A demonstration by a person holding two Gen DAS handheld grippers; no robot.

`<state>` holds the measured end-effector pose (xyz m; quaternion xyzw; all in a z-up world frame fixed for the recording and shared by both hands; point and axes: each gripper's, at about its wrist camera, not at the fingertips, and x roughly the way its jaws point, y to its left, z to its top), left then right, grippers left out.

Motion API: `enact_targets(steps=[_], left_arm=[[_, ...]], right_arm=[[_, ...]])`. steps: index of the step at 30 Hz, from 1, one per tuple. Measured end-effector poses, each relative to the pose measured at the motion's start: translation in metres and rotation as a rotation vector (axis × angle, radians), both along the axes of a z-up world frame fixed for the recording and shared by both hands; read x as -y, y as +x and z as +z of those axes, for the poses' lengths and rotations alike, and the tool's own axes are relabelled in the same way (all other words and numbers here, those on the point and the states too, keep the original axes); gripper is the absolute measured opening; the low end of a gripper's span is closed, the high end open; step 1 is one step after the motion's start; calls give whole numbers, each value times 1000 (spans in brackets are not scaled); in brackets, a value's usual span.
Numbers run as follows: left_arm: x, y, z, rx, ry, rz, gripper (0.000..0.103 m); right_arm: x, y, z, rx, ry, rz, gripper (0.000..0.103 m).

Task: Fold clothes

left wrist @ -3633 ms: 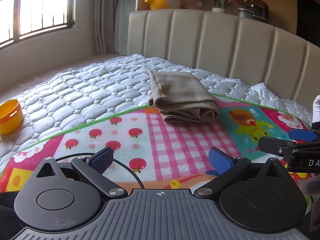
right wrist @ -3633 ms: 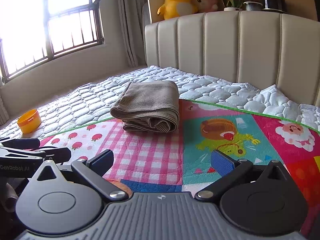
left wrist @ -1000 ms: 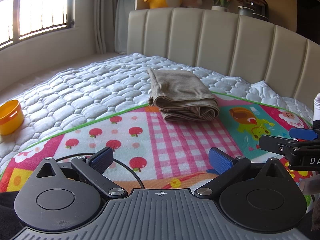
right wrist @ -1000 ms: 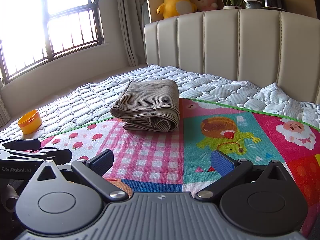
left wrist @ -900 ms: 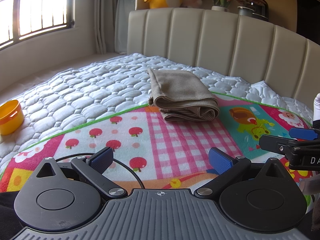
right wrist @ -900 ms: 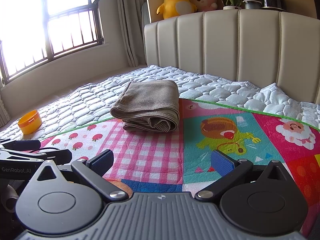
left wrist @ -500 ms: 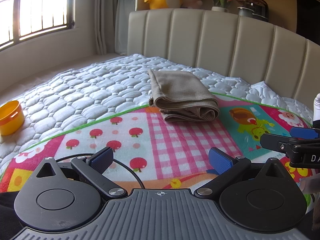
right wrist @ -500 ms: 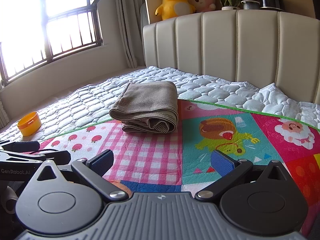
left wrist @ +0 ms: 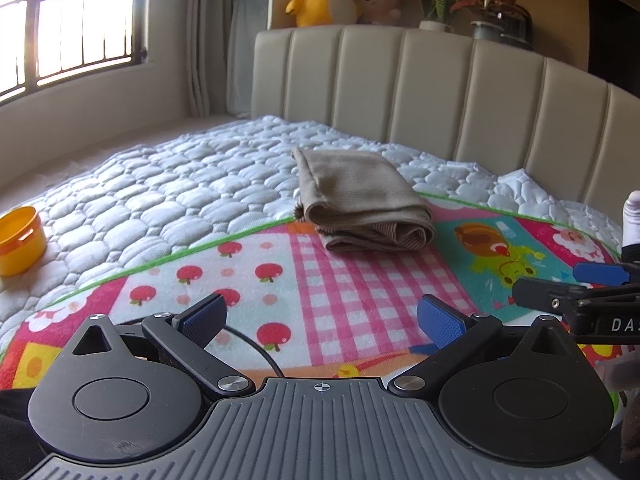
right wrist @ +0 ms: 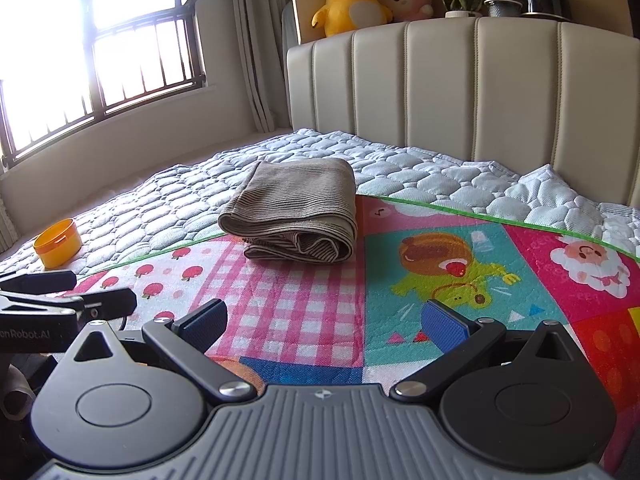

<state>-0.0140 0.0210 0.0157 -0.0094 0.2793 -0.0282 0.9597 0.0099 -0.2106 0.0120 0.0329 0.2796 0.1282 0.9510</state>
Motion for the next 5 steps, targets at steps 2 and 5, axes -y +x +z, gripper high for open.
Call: enact_targets(steps=[2, 5], left_arm=[[-3, 0, 3, 16, -6, 11, 103], [-13, 4, 7, 29, -37, 52, 103]], right_arm=[[-2, 3, -1, -11, -10, 23, 103], [-13, 10, -7, -39, -51, 103, 103]])
